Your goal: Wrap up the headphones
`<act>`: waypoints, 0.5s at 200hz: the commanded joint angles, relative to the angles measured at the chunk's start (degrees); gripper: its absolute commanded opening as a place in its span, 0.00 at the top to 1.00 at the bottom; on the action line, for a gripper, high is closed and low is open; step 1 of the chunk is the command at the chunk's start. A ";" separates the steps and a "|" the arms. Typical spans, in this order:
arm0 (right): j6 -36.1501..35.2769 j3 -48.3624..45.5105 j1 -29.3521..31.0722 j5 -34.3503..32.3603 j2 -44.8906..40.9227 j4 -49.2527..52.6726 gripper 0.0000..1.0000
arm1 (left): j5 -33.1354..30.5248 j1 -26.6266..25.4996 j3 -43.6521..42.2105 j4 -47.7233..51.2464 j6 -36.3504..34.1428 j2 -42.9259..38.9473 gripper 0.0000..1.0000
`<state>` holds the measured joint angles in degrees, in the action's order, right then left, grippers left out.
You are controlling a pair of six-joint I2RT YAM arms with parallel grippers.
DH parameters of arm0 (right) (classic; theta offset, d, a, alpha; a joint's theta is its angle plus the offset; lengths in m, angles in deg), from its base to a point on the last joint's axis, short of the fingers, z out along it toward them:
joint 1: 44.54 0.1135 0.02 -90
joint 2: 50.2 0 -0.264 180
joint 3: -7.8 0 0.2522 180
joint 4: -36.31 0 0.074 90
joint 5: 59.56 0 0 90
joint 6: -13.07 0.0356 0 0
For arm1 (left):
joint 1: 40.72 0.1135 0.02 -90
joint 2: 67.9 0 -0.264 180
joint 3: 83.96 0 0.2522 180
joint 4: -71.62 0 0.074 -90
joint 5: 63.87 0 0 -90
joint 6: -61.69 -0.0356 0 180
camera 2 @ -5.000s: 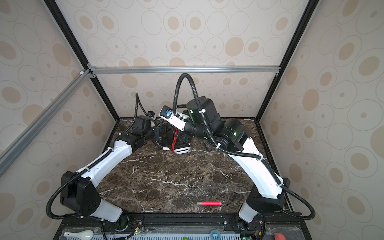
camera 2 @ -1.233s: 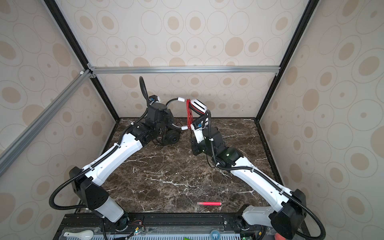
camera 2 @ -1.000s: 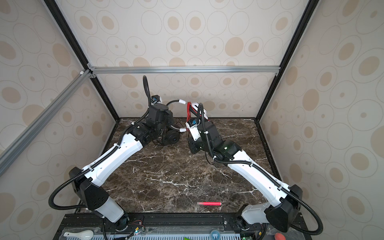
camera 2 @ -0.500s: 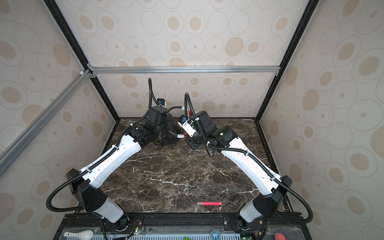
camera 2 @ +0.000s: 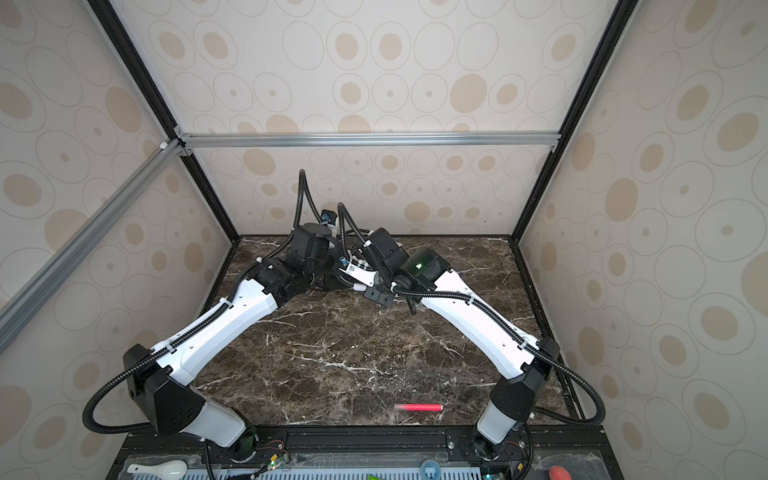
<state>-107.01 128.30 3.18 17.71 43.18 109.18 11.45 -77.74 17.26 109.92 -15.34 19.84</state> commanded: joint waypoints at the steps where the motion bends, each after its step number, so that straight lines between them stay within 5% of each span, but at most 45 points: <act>1: -8.70 -3.20 -0.09 -2.66 -3.65 -6.54 1.00 | 6.83 -0.25 -0.08 -1.86 -4.13 -2.80 1.00; 40: -14.06 -10.34 -0.20 5.90 -9.38 -12.29 1.00 | 10.63 -0.20 0.09 -1.72 -7.32 -2.88 1.00; 100: -17.39 -7.80 -1.09 8.44 -8.30 -8.59 1.00 | 12.82 0.03 0.08 -0.15 -8.17 -2.92 1.00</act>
<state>-121.44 117.96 3.23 24.49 35.62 103.02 19.78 -77.56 16.70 109.06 -21.52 19.43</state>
